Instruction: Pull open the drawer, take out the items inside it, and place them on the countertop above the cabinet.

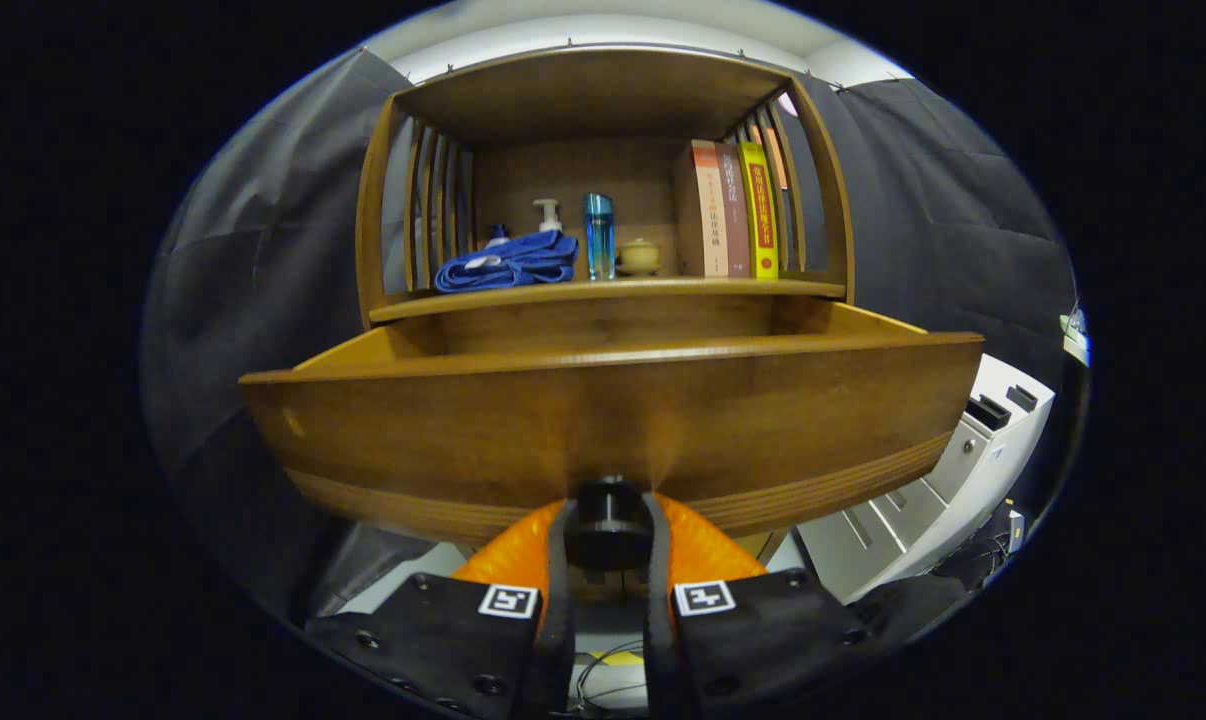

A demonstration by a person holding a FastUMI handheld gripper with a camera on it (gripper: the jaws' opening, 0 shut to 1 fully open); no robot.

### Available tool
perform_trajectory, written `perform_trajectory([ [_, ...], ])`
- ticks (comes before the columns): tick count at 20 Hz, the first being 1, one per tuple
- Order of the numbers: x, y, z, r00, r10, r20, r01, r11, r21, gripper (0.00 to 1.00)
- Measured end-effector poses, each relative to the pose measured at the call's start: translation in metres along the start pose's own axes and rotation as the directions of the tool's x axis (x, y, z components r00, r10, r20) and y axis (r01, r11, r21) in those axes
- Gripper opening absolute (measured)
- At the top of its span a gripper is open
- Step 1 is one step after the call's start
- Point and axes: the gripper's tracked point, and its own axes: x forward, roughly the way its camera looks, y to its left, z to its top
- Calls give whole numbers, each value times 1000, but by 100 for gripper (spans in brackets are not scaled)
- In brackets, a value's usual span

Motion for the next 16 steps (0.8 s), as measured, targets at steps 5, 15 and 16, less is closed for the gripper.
perform_trajectory([
  [5,0,0,5,999,-4,36,4,1000,-6,48],
  [15,-6,11,-1,999,24,28,-25,1000,16,100],
  [16,-15,12,5,998,32,50,-32,999,1,100],
])
